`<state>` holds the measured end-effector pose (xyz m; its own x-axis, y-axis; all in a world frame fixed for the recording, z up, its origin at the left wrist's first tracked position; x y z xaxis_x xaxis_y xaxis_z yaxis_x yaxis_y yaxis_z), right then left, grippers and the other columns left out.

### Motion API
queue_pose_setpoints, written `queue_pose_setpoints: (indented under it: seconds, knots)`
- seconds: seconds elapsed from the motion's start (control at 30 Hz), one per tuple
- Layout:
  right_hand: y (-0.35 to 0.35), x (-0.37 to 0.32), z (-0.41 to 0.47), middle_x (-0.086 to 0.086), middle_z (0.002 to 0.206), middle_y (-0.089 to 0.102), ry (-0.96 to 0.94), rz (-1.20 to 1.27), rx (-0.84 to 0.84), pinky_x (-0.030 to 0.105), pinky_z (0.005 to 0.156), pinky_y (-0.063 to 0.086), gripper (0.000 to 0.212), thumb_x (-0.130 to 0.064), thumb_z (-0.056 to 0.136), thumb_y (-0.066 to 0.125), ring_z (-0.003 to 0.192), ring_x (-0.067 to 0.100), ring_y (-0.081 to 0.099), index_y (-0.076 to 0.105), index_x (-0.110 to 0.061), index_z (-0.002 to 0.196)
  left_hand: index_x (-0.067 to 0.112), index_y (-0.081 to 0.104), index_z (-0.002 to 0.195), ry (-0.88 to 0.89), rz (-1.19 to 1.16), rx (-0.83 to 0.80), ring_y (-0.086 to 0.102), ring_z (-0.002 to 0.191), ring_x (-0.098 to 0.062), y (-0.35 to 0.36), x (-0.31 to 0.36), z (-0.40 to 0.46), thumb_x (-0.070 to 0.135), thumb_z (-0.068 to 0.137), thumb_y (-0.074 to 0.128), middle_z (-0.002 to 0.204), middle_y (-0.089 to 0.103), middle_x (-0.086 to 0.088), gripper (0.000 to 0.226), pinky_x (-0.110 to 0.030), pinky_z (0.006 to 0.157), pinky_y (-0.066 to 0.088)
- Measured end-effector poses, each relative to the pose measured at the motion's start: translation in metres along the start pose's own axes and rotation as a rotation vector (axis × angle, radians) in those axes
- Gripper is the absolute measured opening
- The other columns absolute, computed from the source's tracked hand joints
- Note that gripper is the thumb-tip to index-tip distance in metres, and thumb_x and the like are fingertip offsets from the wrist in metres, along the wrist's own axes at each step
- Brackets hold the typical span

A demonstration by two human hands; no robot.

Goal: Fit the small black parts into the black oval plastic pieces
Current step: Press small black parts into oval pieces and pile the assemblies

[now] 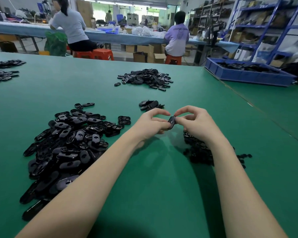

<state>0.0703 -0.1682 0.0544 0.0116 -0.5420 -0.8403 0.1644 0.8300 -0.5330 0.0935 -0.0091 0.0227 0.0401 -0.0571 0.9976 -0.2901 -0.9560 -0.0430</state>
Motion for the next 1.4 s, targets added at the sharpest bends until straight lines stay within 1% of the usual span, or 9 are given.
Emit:
queue_pose_setpoints:
  seconds: [0.13, 0.27, 0.43, 0.77, 0.97, 1.13, 1.2, 1.27, 1.4]
  knots:
    - [-0.011, -0.001, -0.001, -0.02, 0.087, 0.073, 0.041, -0.388, 0.04, 0.028, 0.072, 0.049, 0.009, -0.032, 0.088, 0.065, 0.085, 0.01, 0.065, 0.072, -0.037, 0.085, 0.011, 0.07, 0.113, -0.055, -0.06, 0.026, 0.062, 0.064, -0.014, 0.001, -0.01, -0.001, -0.004, 0.088, 0.068, 0.09, 0.07, -0.007, 0.029, -0.02, 0.059, 0.051]
    - [-0.019, 0.011, -0.006, -0.007, 0.104, 0.073, 0.194, -0.624, 0.005, 0.031, 0.083, 0.052, 0.013, -0.028, 0.086, 0.066, 0.102, 0.022, 0.064, 0.075, -0.037, 0.09, 0.003, 0.064, 0.114, -0.069, -0.036, 0.034, 0.068, 0.067, -0.016, -0.001, -0.011, -0.002, -0.007, 0.089, 0.064, 0.091, 0.071, -0.007, 0.027, -0.018, 0.059, 0.055]
    - [-0.016, 0.015, -0.011, -0.005, 0.108, 0.073, 0.26, -0.652, -0.036, 0.031, 0.088, 0.052, 0.015, -0.026, 0.082, 0.071, 0.103, 0.023, 0.065, 0.077, -0.036, 0.091, 0.003, 0.057, 0.117, -0.07, -0.057, 0.043, 0.07, 0.077, -0.027, -0.001, -0.012, -0.002, -0.008, 0.089, 0.065, 0.103, 0.073, -0.019, 0.031, -0.02, 0.06, 0.057]
    - [-0.016, 0.018, -0.007, -0.001, 0.105, 0.073, 0.253, -0.66, 0.089, 0.028, 0.076, 0.043, 0.017, -0.022, 0.082, 0.071, 0.089, 0.027, 0.06, 0.078, -0.037, 0.087, 0.005, 0.066, 0.116, -0.036, -0.038, 0.039, 0.071, 0.066, -0.019, -0.004, -0.013, 0.0, -0.01, 0.089, 0.064, 0.088, 0.071, -0.01, 0.031, -0.021, 0.065, 0.06]
    - [-0.015, 0.024, -0.005, 0.0, 0.107, 0.074, 0.241, -0.631, 0.151, 0.029, 0.074, 0.043, 0.012, -0.03, 0.089, 0.068, 0.094, 0.028, 0.063, 0.078, -0.036, 0.094, 0.009, 0.066, 0.112, -0.041, -0.01, 0.046, 0.069, 0.071, -0.022, -0.004, -0.014, 0.001, -0.006, 0.086, 0.07, 0.098, 0.072, -0.018, 0.031, -0.022, 0.066, 0.06]
    - [-0.012, 0.023, -0.002, -0.006, 0.106, 0.073, 0.184, -0.528, 0.159, 0.03, 0.076, 0.045, 0.011, -0.034, 0.095, 0.061, 0.101, 0.026, 0.065, 0.071, -0.034, 0.097, 0.009, 0.062, 0.108, -0.064, 0.054, 0.11, 0.06, 0.052, -0.011, -0.012, -0.017, 0.005, 0.002, 0.088, 0.069, 0.097, 0.074, -0.01, 0.022, -0.02, 0.059, 0.053]
    - [-0.011, 0.019, -0.001, -0.013, 0.092, 0.076, 0.137, -0.339, 0.146, 0.028, 0.072, 0.048, 0.01, -0.035, 0.096, 0.061, 0.092, 0.014, 0.067, 0.07, -0.032, 0.095, 0.011, 0.066, 0.101, -0.051, 0.089, 0.12, 0.057, 0.051, -0.01, -0.013, -0.015, 0.005, 0.006, 0.089, 0.069, 0.093, 0.076, -0.008, 0.013, -0.02, 0.061, 0.051]
    - [-0.006, 0.014, -0.002, -0.018, 0.077, 0.076, 0.093, -0.115, 0.107, 0.02, 0.06, 0.047, 0.01, -0.033, 0.095, 0.064, 0.071, -0.005, 0.063, 0.072, -0.03, 0.089, 0.012, 0.069, 0.097, -0.034, 0.089, 0.127, 0.061, 0.061, -0.014, -0.013, -0.013, 0.005, 0.007, 0.09, 0.067, 0.089, 0.077, -0.008, 0.009, -0.024, 0.063, 0.054]
    - [0.0, 0.011, -0.005, -0.013, 0.075, 0.075, 0.088, 0.112, 0.065, 0.016, 0.057, 0.043, 0.003, -0.025, 0.085, 0.077, 0.062, 0.0, 0.058, 0.078, -0.027, 0.083, 0.007, 0.07, 0.098, -0.022, -0.016, 0.106, 0.07, 0.069, -0.018, -0.011, -0.013, 0.004, 0.003, 0.094, 0.063, 0.084, 0.073, -0.012, 0.009, -0.023, 0.061, 0.059]
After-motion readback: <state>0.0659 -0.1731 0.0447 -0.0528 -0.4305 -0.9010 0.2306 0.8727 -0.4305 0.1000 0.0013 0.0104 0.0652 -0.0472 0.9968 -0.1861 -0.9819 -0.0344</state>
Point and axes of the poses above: each hand's wrist, its own z-axis towards the middle knuckle, its own y-axis out of the palm, x = y × z, the point moved 8 cm from there along z, towards the middle knuckle
